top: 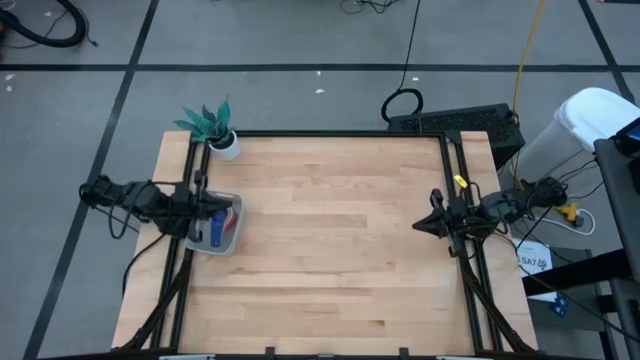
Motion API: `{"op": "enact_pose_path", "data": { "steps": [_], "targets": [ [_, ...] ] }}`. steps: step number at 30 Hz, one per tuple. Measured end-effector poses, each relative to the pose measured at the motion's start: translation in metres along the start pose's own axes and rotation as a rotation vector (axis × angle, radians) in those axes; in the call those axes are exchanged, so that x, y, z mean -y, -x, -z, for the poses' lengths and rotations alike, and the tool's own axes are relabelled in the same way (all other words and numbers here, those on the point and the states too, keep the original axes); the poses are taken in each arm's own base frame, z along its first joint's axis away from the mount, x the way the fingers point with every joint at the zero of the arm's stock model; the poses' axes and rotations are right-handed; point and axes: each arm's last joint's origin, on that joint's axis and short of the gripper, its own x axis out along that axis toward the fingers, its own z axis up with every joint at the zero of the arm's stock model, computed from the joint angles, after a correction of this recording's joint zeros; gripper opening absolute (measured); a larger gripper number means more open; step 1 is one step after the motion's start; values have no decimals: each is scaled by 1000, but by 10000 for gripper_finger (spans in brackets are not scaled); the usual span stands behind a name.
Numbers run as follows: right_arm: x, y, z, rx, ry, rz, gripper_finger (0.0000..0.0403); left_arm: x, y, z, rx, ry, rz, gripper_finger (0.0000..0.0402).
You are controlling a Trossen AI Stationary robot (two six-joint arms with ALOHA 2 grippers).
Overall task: Nest measuring cups in basket
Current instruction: Return to Home Position
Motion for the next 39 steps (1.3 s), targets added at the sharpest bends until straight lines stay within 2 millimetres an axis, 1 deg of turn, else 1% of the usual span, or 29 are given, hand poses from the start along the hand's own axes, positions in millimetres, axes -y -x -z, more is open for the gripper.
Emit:
{"op": "enact_pose_path", "data": {
  "steps": [5,11,15,23,31,35,39],
  "targets": [
    [5,-5,14,-46,-21,4,0,-2,-3,8,-37,13,-12,1],
    [11,-12,29,-69,-48,-3,0,-2,-12,32,-87,33,-15,1],
    [13,-13,29,-51,-60,-11,0,-4,-18,42,-62,34,-4,1],
    [20,-13,28,-47,-60,5,0,-13,-22,56,-98,58,22,1],
    [24,-13,28,-56,-63,4,0,-23,-23,58,-76,67,43,1],
    [28,-15,36,-76,-63,24,0,-26,-23,59,-80,99,10,1],
    [28,-17,34,-53,-65,26,0,-28,-23,59,-78,140,-35,1]
  ]
}}
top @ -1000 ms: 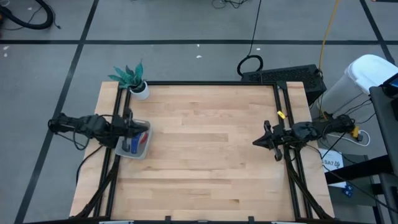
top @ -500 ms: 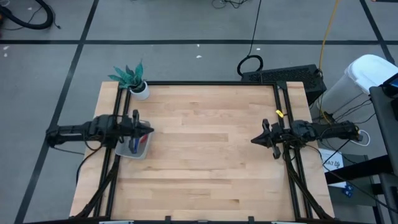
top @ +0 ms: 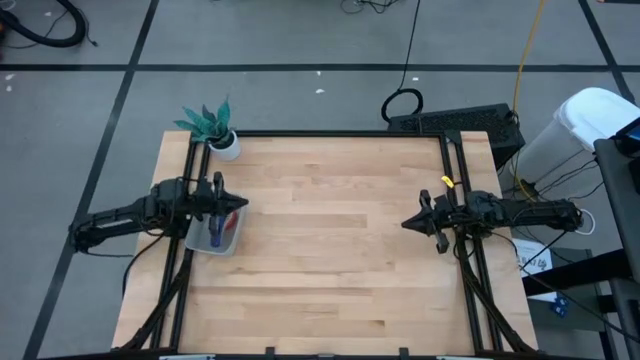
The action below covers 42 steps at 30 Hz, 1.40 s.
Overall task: Nest measuring cups in basket
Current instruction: Return to Home Position
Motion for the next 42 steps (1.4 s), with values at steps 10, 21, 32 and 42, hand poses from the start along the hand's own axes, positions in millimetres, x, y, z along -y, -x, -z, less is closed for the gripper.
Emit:
{"op": "enact_pose_path", "data": {
  "steps": [10,21,32,42],
  "targets": [
    [4,-4,3,-28,19,85,0,-1,-10,22,43,-31,-95,1],
    [5,-6,5,-55,2,108,0,-1,-10,23,30,-57,-110,11],
    [1,-6,-11,117,59,100,0,0,-10,22,33,-86,-82,23],
    [0,-5,-16,176,62,84,0,0,-10,22,35,-84,-82,23]
  ]
}}
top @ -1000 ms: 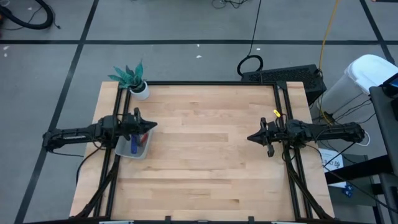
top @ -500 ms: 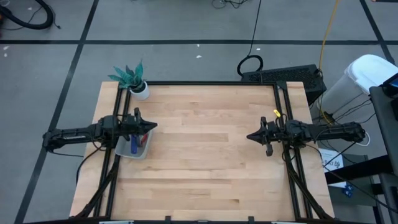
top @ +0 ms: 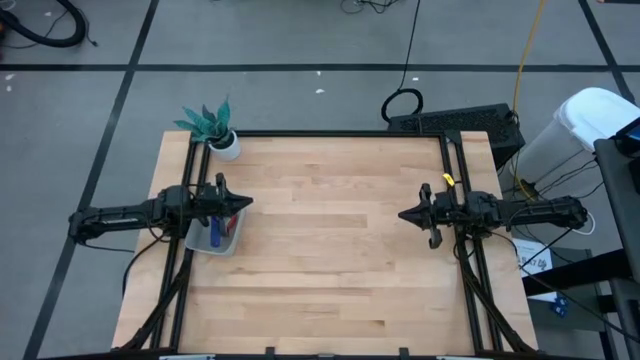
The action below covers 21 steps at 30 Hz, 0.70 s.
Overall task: Nest measuring cups in basket
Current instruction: Return to Home Position
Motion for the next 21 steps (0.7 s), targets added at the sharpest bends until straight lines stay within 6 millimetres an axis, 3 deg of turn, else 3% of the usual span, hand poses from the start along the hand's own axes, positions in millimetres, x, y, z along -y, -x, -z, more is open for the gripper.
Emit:
{"op": "enact_pose_path", "data": {
  "steps": [21],
  "targets": [
    [0,0,-1,7,0,-2,0,0,0,0,2,0,0,24]
  ]
}}
